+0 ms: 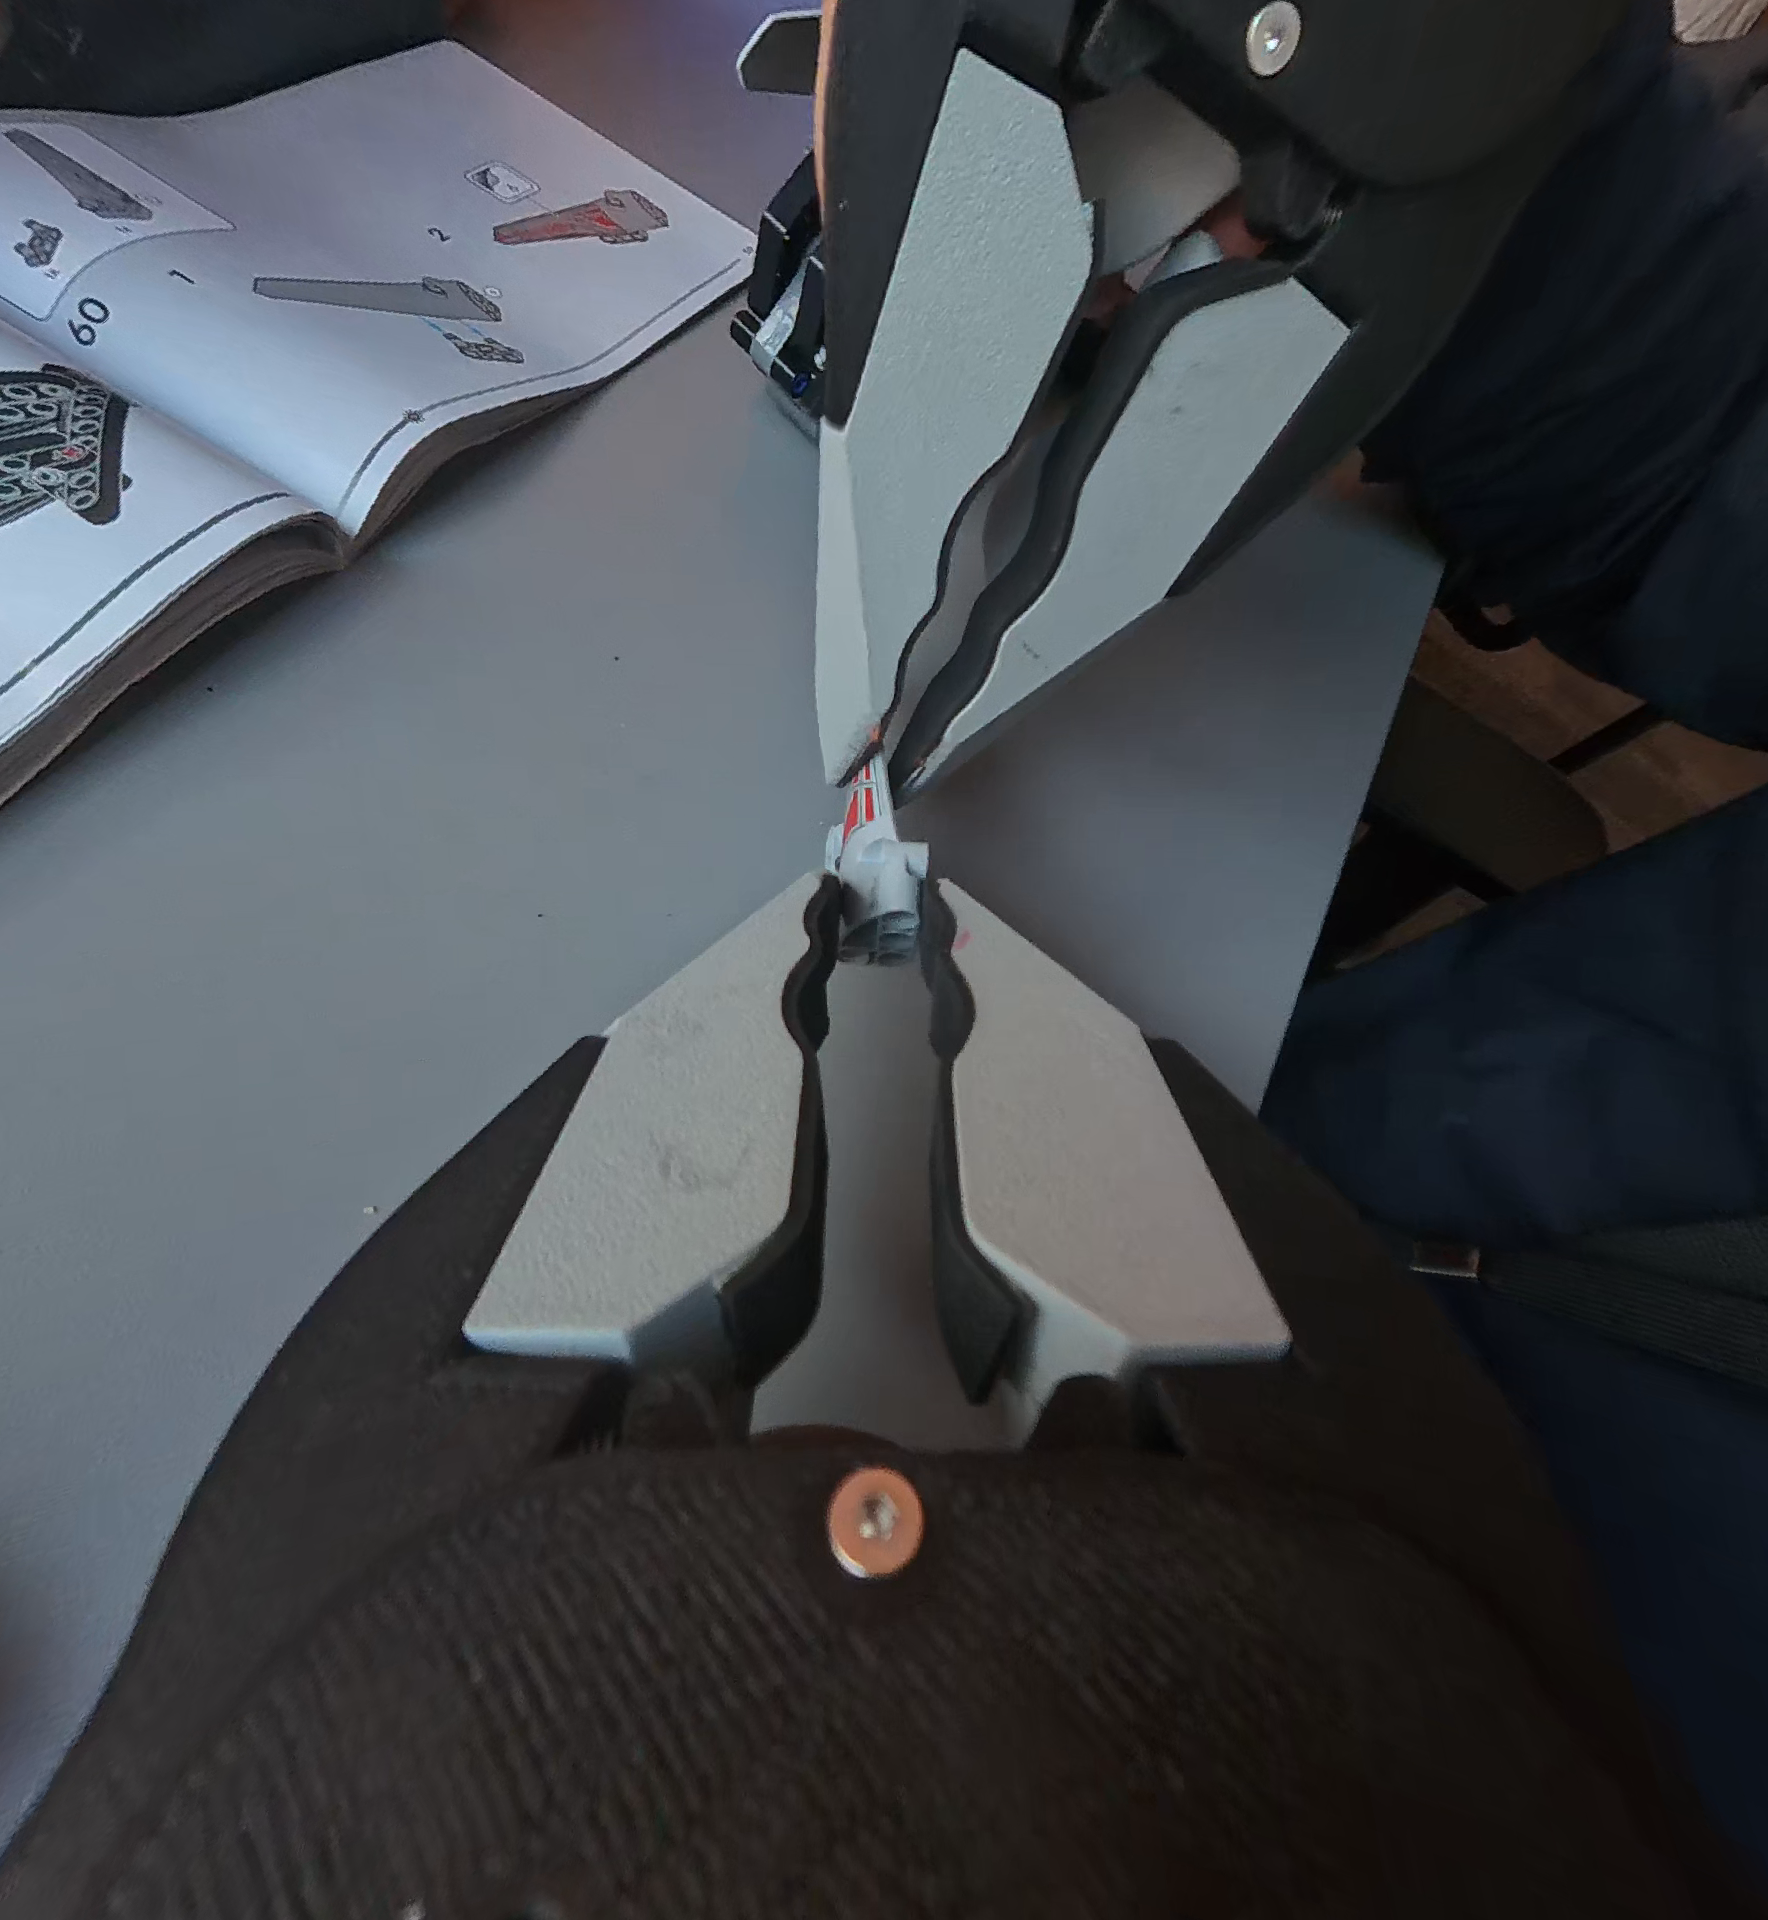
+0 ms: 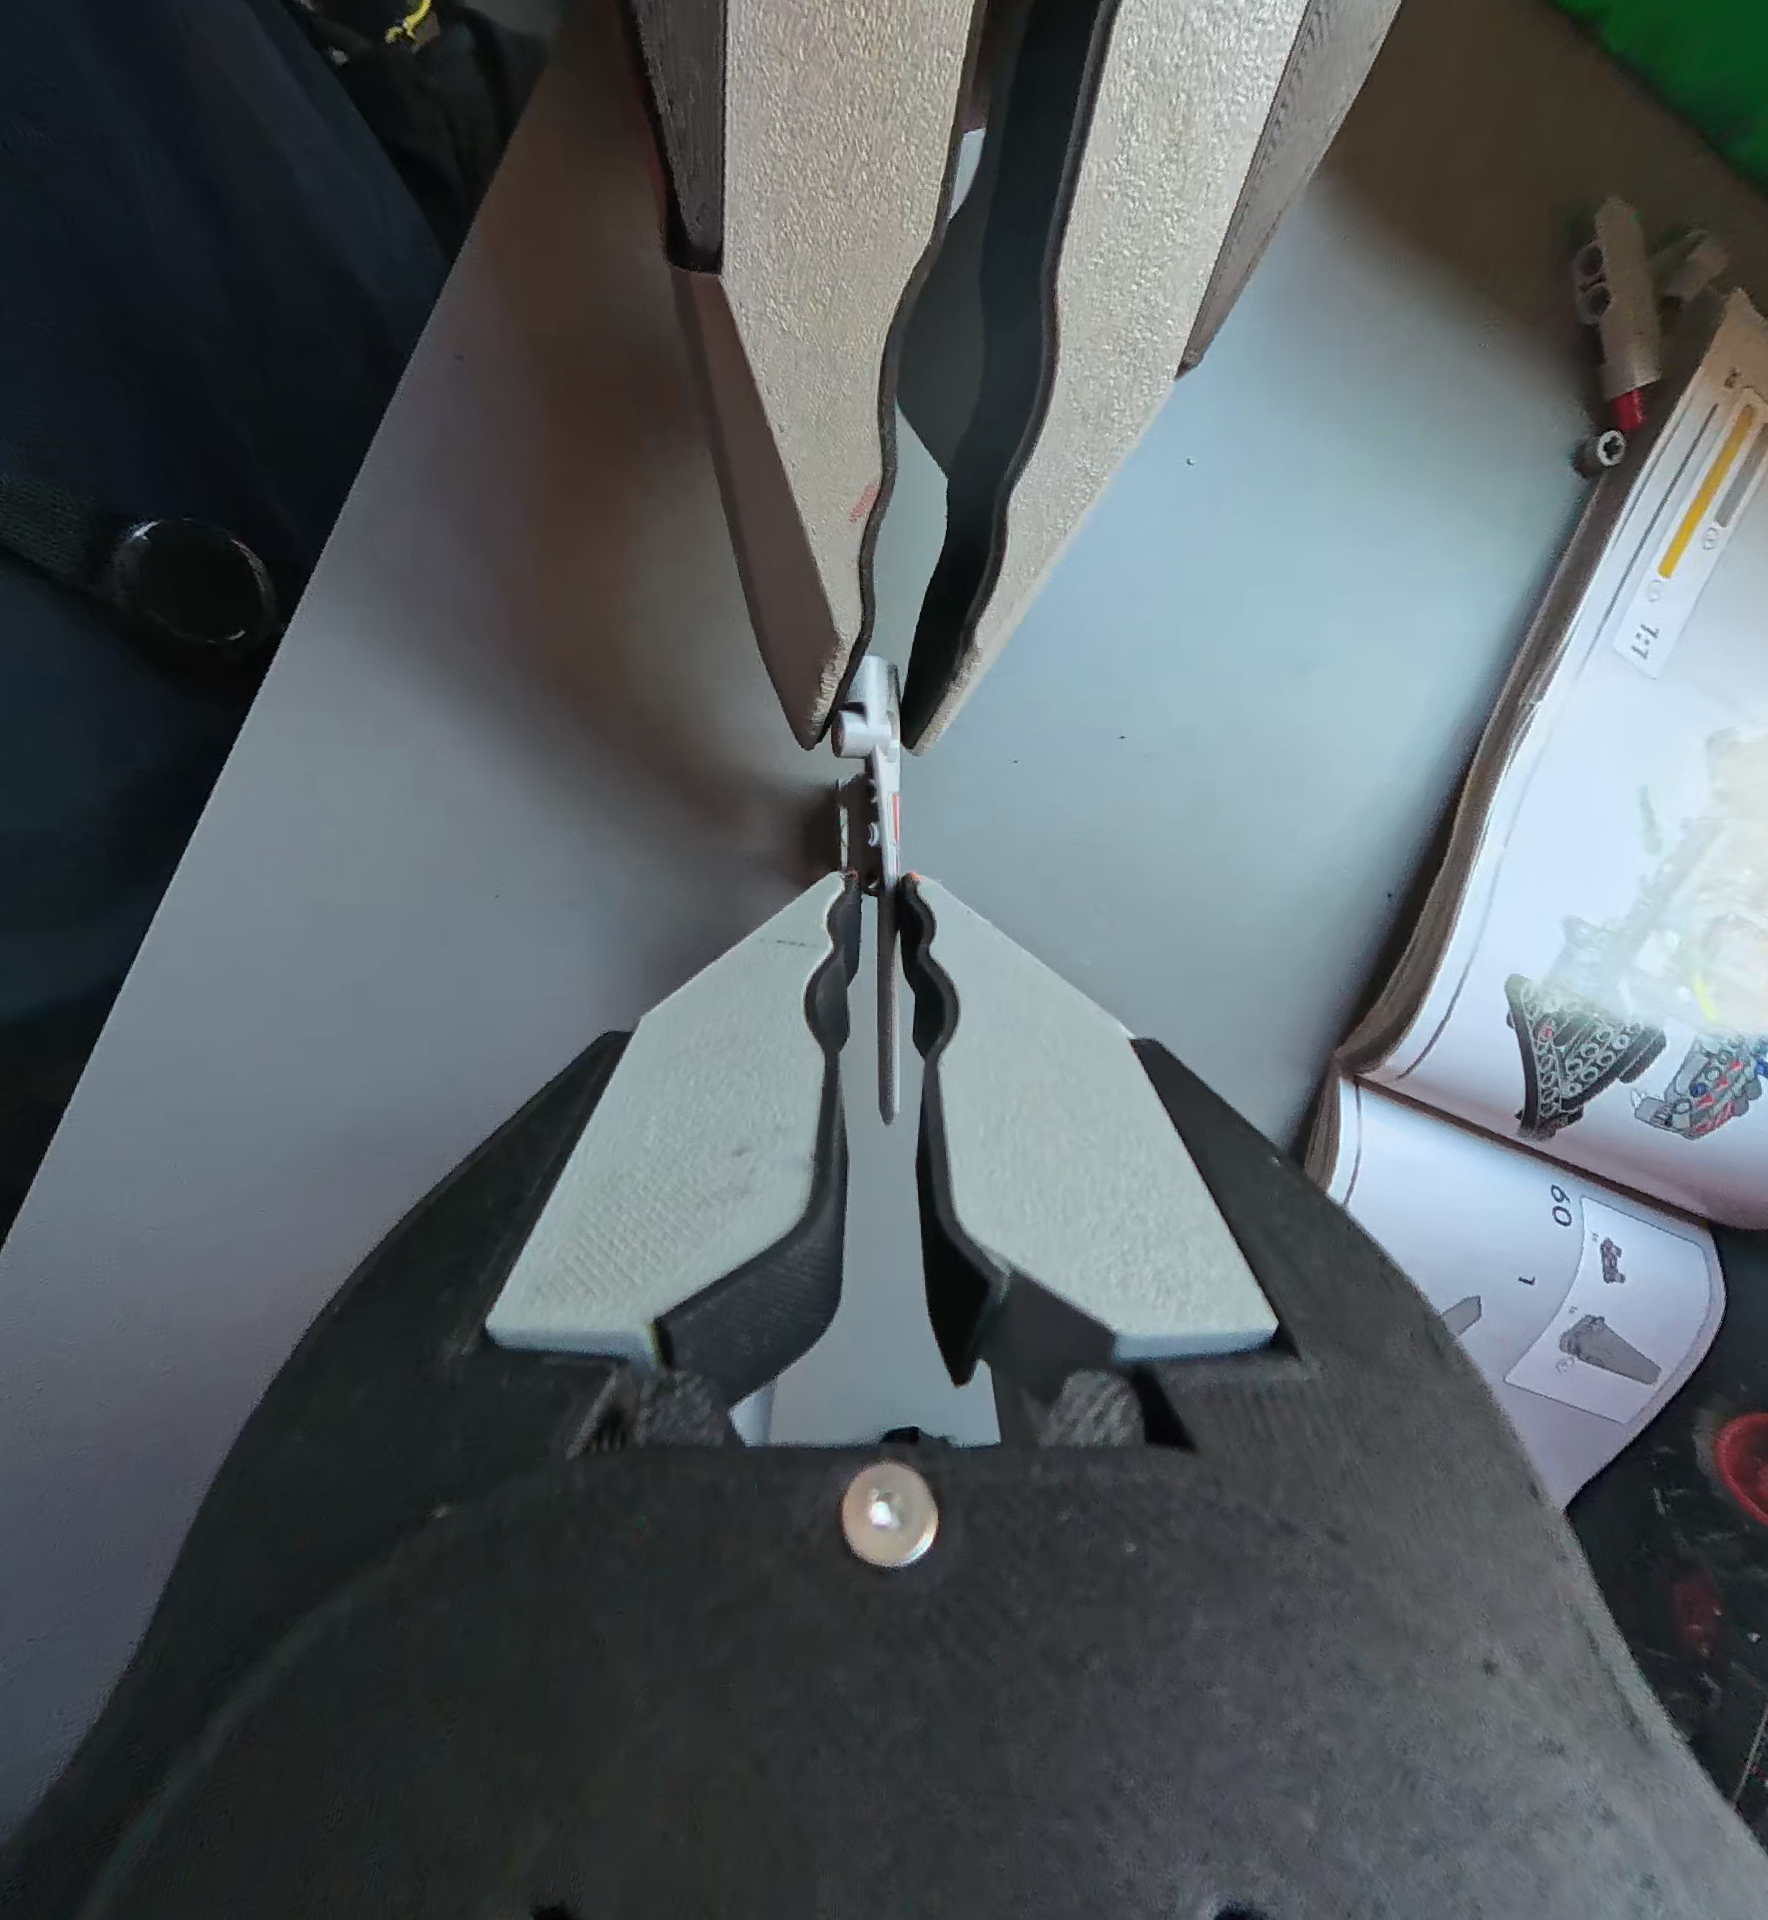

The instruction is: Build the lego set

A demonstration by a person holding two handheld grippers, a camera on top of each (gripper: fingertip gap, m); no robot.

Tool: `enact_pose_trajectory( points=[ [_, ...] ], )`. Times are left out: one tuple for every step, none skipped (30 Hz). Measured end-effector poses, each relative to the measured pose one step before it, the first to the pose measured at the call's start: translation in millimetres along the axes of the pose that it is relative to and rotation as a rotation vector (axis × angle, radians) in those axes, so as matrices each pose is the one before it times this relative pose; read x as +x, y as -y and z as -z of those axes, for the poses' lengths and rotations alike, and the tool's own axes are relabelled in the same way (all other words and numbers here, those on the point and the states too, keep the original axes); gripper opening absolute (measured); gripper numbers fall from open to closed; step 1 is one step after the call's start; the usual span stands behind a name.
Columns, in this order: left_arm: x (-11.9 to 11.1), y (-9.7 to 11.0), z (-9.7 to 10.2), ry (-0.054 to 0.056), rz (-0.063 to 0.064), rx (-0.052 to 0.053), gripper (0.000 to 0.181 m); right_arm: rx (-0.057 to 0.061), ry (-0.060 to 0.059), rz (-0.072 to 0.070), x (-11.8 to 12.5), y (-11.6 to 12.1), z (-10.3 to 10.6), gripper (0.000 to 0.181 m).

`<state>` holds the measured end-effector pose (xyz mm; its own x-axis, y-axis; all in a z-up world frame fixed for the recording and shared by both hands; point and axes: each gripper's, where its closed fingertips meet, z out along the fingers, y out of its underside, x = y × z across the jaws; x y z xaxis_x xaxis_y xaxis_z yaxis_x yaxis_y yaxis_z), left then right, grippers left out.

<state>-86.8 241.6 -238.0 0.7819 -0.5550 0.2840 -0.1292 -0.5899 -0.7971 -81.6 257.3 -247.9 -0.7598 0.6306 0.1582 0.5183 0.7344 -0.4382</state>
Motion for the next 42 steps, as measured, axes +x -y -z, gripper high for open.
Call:
enact_pose_trajectory(
  points=[
    [-0.7,-0.06,-0.18,0.0072,-0.0062,-0.0019,0.012,-0.006,0.0024,0.0049,0.34,-0.46,-0.5,0.004],
    [-0.99,0.07,-0.14,0.0092,-0.0094,-0.0009,0.012,-0.0057,-0.0023,0.005,0.71,-0.5,-0.42,0.004],
    [-1.25,0.41,0.26,0.0097,-0.0104,0.001,0.013,-0.0027,-0.0042,0.0026,1.06,-0.13,-0.21,0.003],
    [-0.95,0.57,0.48,0.0041,-0.0077,0.0021,0.013,0.0008,-0.0003,-0.0018,0.68,0.25,0.07,0.003],
    [-0.45,0.48,0.49,-0.0036,-0.0017,0.002,0.013,0.003,0.0049,-0.0056,0.07,0.24,0.0,0.003],
    [0.19,-0.2,0.21,-0.009,0.0023,-0.0021,0.013,0.0038,0.0072,-0.007,-0.38,0.2,-0.07,0.003],
    [0.34,-0.48,-0.03,-0.0095,0.0049,-0.0032,0.013,0.0027,0.007,-0.0061,-0.66,0.07,-0.16,0.003],
    [0.63,0.03,0.0,-0.0079,0.0067,-0.0004,0.013,0.0015,0.004,-0.0019,-0.87,0.06,-0.12,0.003],
    [0.79,-0.06,0.08,-0.0069,0.0074,0.0001,0.013,0.0011,0.0005,0.0041,-0.8,0.0,0.04,0.003],
    [0.36,0.37,0.1,-0.0018,0.0036,0.0028,0.013,0.0007,-0.0025,0.0065,-0.27,-0.01,0.29,0.003],
    [-0.1,0.82,0.29,0.0033,-0.0006,0.0056,0.013,0.0011,-0.0027,0.0046,0.33,0.15,0.78,0.003],
    [0.3,0.74,0.44,0.002,-0.0019,0.003,0.013,0.0016,0.001,0.002,0.33,0.36,1.0,0.003],
    [-0.11,1.0,0.47,0.0048,-0.0022,0.0033,0.013,0.0015,0.0017,0.0015,0.81,0.51,1.17,0.003],
    [-1.01,1.44,0.87,0.0086,-0.0046,0.0059,0.013,0.0015,0.0,0.0019,1.21,0.53,0.91,0.003],
    [-0.97,1.19,0.84,0.0058,-0.0066,0.0049,0.013,0.0008,0.0018,-0.0002,1.07,0.42,0.7,0.002],
    [-0.78,0.89,0.53,-0.0008,-0.0033,0.0029,0.014,-0.0013,0.0046,-0.005,0.73,0.21,0.18,0.002],
    [-0.43,0.2,0.29,-0.0056,0.0019,-0.0017,0.014,-0.0024,0.0036,-0.008,0.33,0.07,-0.14,0.002],
    [0.13,-0.37,0.14,-0.0091,0.0006,-0.0043,0.014,-0.0021,0.0004,-0.0075,0.07,-0.03,-0.3,0.002],
    [0.27,0.19,0.29,-0.0075,-0.0021,-0.0008,0.014,-0.0024,-0.0011,-0.0064,-0.44,-0.19,-0.22,0.002],
    [0.64,0.14,0.05,-0.0073,-0.0066,0.0009,0.014,-0.0046,0.0001,-0.0062,-1.0,-0.73,-0.12,0.002],
    [0.22,-0.03,-0.11,-0.005,-0.0036,-0.0018,0.014,-0.0047,-0.0019,-0.0063,-0.71,-1.28,-0.08,0.002],
    [1.3,0.62,-0.16,-0.0111,-0.0067,0.001,0.016,0.0004,0.0007,-0.0085,-0.67,-0.85,0.07,0.002],
    [2.27,1.33,-0.08,-0.0166,-0.0091,0.0063,0.016,0.0059,0.0106,-0.0146,-1.33,-0.07,0.33,0.002],
    [0.75,0.54,0.1,-0.0071,-0.0056,0.0005,0.013,0.008,0.0173,-0.0195,-1.71,0.36,0.86,0.002],
    [0.04,0.11,0.17,-0.0032,-0.0113,-0.0016,0.012,0.008,0.0139,-0.0184,-1.08,0.51,0.94,0.002],
    [-0.1,0.75,0.31,-0.0041,-0.0049,0.0012,0.012,0.0069,0.0081,-0.013,-0.5,0.2,0.61,0.002],
    [0.47,1.09,0.06,-0.0071,-0.0056,0.0038,0.011,0.0048,0.0076,-0.0095,-0.6,0.1,0.48,0.002],
    [0.65,1.42,0.09,-0.0055,-0.0127,0.0063,0.011,0.0037,0.0053,-0.0089,-0.31,-0.02,0.45,0.001],
    [-0.02,0.8,-0.01,0.0003,-0.0164,0.0041,0.011,0.0036,0.0026,-0.0088,0.08,0.18,0.24,0.001],
    [-0.35,-0.37,-0.14,0.0013,-0.0146,-0.0035,0.011,0.0017,0.0013,-0.0074,0.43,0.01,0.09,0.001],
    [-0.41,-1.17,-0.17,-0.0011,-0.0113,-0.0087,0.011,-0.0003,0.0005,-0.004,0.28,-0.02,-0.35,0.001],
    [-0.57,-1.9,-0.35,-0.0023,-0.0086,-0.0125,0.011,-0.0026,-0.0002,-0.0004,-0.01,-0.08,-0.77,0.002],
    [-0.31,-2.29,-0.31,-0.0045,-0.004,-0.0149,0.01,-0.0056,-0.0016,0.0018,0.28,-0.11,-0.88,0.002],
    [0.12,-2.84,-0.34,-0.0055,-0.0031,-0.018,0.01,-0.0063,-0.0008,0.0027,0.16,0.09,-0.75,0.001],
    [0.33,-2.28,0.01,-0.0031,-0.0075,-0.0154,0.01,-0.0044,-0.0003,0.0027,0.24,0.39,-0.22,0.0],
    [-0.12,-0.96,0.14,0.0033,-0.0063,-0.0047,0.008,-0.0009,-0.0047,0.0027,0.94,0.68,0.55,0.0],
    [-0.3,0.0,-0.06,0.0053,-0.0064,0.003,0.008,0.0004,-0.0031,0.0016,0.92,0.57,0.82,0.0],
    [-0.12,0.4,-0.03,0.0016,-0.0044,0.005,0.008,0.0,0.0017,0.0001,0.08,0.29,0.86,0.0],
    [-0.36,0.66,0.03,0.0004,0.0027,0.0061,0.007,-0.001,-0.0011,0.0014,0.25,-0.17,0.31,0.0],
    [-0.85,0.2,-0.02,0.0006,0.0055,0.002,0.007,-0.0014,-0.0069,0.0028,0.8,-0.29,0.05,0.0],
    [-1.02,0.3,0.12,0.0033,-0.0004,0.0015,0.007,-0.001,-0.0091,0.0012,0.93,-0.09,-0.16,0.0],
    [-0.48,0.31,0.53,0.002,-0.0083,0.0,0.007,0.0012,-0.0068,-0.0018,0.61,0.29,-0.02,0.0]
  ],
)
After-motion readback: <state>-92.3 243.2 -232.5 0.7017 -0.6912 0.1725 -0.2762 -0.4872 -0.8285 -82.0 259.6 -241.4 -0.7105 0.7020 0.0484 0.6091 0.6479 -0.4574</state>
